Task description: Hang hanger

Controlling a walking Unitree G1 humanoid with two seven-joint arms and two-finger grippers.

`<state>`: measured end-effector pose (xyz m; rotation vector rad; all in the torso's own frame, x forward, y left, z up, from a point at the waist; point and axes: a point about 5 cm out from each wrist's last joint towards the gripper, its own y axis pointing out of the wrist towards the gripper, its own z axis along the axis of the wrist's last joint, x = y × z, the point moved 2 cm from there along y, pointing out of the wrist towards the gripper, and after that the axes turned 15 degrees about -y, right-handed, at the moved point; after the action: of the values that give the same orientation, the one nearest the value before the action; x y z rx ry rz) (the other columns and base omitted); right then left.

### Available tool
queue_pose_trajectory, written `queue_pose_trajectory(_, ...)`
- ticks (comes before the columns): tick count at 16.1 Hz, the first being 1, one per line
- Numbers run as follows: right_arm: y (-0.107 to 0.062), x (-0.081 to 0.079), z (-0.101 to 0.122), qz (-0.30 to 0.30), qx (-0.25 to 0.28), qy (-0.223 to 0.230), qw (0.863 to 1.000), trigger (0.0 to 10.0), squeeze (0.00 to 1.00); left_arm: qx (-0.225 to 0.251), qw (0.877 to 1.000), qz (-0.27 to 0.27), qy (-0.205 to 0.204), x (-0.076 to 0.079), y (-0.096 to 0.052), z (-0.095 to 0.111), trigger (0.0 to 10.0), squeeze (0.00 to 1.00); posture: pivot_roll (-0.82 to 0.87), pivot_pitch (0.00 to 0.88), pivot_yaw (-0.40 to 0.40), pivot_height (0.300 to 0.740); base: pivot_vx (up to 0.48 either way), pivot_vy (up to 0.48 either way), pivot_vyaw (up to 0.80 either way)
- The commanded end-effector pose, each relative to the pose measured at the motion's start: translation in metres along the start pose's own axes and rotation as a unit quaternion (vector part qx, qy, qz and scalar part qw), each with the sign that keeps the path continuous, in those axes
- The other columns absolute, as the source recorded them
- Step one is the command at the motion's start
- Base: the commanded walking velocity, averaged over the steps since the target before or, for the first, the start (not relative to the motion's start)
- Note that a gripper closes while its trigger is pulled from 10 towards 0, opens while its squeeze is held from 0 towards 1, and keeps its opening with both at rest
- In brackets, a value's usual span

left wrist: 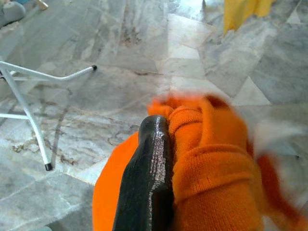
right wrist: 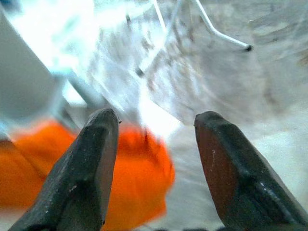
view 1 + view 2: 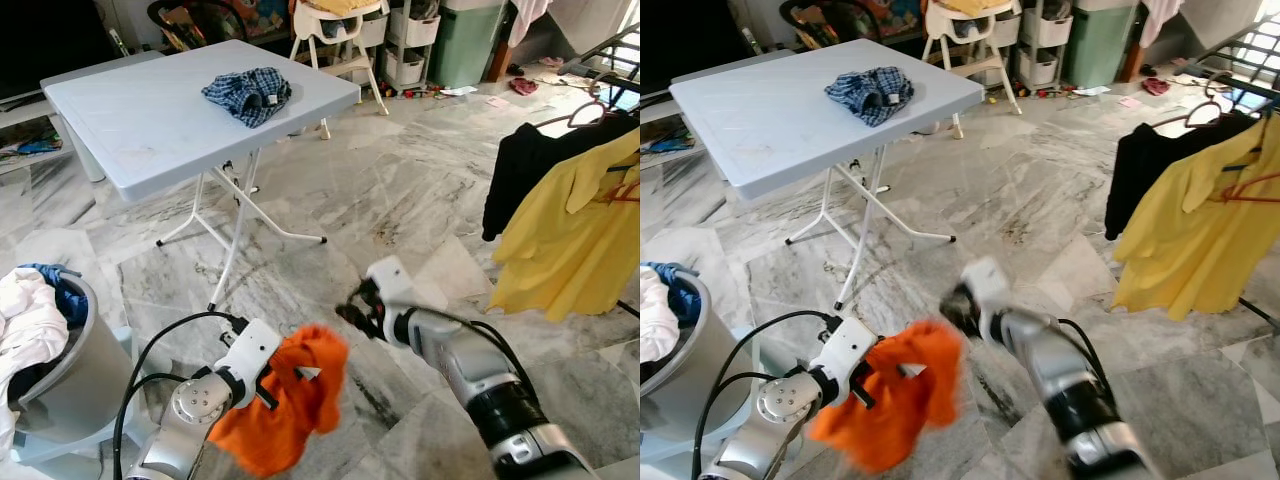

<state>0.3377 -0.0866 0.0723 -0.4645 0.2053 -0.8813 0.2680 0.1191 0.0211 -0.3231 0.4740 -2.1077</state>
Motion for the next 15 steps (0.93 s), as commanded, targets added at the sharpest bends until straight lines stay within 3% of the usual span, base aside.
queue_pose_trajectory(1, -0.003, 0.004, 0.006, -0.005, 0.008, 0.005, 1.0, 10.0, 1.0, 0.009, 1.0, 0.008, 0.009, -0.003, -0.001, 0.006, 0.0, 0.0, -0.08, 0.0, 0.031, 0.74, 0.0, 0.0, 0.0)
queue_pose_trajectory(2, -0.006, 0.005, 0.003, -0.011, 0.003, -0.088, 0.996, 10.0, 1.0, 0.009, 1.0, 0.025, 0.008, -0.008, -0.001, 0.006, 0.0, 0.0, -0.09, 0.0, 0.032, 0.74, 0.0, 0.0, 0.0)
queue_pose_trajectory(5, -0.013, 0.001, 0.006, -0.017, 0.027, -0.185, 0.982, 10.0, 1.0, 0.041, 0.994, 0.094, -0.036, -0.027, 0.003, 0.023, 0.0, 0.0, -0.08, 0.0, 0.038, 0.74, 0.0, 0.0, 0.0)
queue_pose_trajectory(6, -0.016, 0.0, 0.003, -0.015, 0.028, -0.191, 0.981, 10.0, 1.0, 0.055, 0.989, 0.119, -0.063, -0.033, 0.005, 0.033, 0.0, 0.0, -0.08, 0.0, 0.039, 0.74, 0.0, 0.0, 0.0)
queue_pose_trajectory(8, -0.021, -0.007, -0.004, 0.004, 0.021, -0.205, 0.978, 10.0, 1.0, 0.099, 0.979, 0.159, -0.079, -0.045, 0.004, 0.055, 0.0, 0.0, -0.07, 0.0, 0.05, 0.74, 0.0, 0.0, 0.0)
queue_pose_trajectory(10, -0.025, -0.027, -0.009, 0.072, 0.02, -0.252, 0.965, 10.0, 1.0, 0.15, 0.957, 0.208, -0.137, -0.057, 0.003, 0.073, 0.0, 0.0, -0.07, 0.0, 0.055, 0.74, 0.0, 0.0, 0.0)
queue_pose_trajectory(15, -0.025, -0.041, -0.001, 0.073, 0.046, -0.264, 0.961, 10.0, 1.0, 0.161, 0.933, 0.253, -0.199, -0.056, 0.014, 0.089, 0.0, 0.0, -0.07, 0.0, 0.068, 0.74, 0.0, 0.0, 0.0)
